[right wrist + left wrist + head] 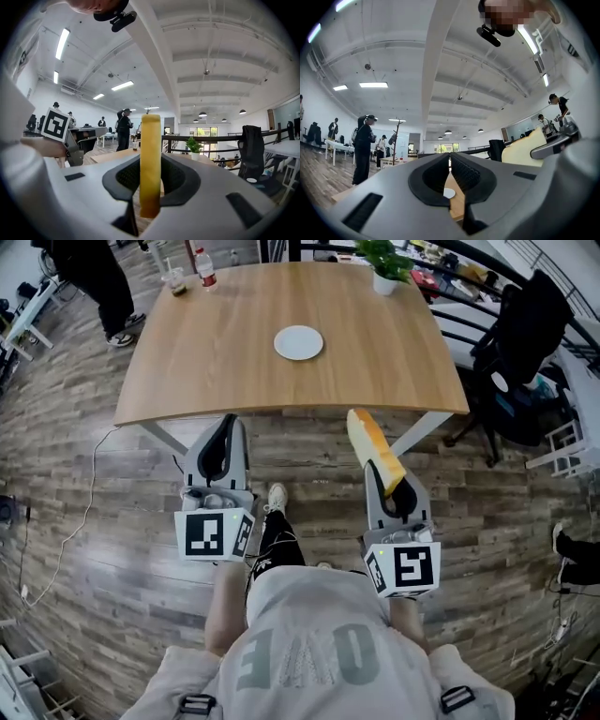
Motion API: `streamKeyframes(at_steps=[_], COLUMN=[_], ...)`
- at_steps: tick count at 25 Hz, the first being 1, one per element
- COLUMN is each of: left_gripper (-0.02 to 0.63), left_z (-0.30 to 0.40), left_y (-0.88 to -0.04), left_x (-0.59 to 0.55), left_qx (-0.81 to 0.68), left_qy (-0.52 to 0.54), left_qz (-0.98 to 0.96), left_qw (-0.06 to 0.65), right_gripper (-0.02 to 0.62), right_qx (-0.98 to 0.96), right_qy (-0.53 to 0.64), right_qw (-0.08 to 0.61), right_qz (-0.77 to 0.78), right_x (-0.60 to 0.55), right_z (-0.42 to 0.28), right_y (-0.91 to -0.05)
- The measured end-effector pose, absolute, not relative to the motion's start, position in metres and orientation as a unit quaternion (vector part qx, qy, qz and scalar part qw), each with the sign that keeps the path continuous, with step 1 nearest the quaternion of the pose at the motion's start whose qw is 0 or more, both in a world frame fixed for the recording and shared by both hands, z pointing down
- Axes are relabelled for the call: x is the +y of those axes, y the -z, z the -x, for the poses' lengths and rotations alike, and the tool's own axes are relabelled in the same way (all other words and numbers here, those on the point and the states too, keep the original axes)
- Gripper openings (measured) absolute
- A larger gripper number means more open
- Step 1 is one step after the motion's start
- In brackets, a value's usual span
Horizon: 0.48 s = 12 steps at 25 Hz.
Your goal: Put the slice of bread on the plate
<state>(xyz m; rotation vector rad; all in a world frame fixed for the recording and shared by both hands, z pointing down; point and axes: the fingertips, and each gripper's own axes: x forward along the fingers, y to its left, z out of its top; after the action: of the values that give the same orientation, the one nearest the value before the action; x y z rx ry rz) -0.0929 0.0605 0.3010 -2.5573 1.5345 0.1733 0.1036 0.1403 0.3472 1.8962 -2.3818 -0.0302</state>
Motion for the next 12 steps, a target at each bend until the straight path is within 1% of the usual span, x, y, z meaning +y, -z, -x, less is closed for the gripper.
streamKeyframes(at_steps=[5, 12], left_gripper=[0.018, 0.018], left_z=[0.1, 0.134], left_y=[-0.31, -0.312], left_x=[-0.001, -0.102], left_qx=[0.503, 0.511], left_qy=[-0.051, -0.048], left_qz=[0.859, 0.856], left_qw=[0.076, 0.056], right_gripper=[0.089, 0.089], right_qx=[-0.786, -0.784], right_qy=[-0.012, -0.018], right_qw=[0.041, 0.062], right_qz=[-0.617, -0.617], right_x=[0.064, -0.039], right_z=[-0.087, -0.061], right_y=[-0.356, -0.352])
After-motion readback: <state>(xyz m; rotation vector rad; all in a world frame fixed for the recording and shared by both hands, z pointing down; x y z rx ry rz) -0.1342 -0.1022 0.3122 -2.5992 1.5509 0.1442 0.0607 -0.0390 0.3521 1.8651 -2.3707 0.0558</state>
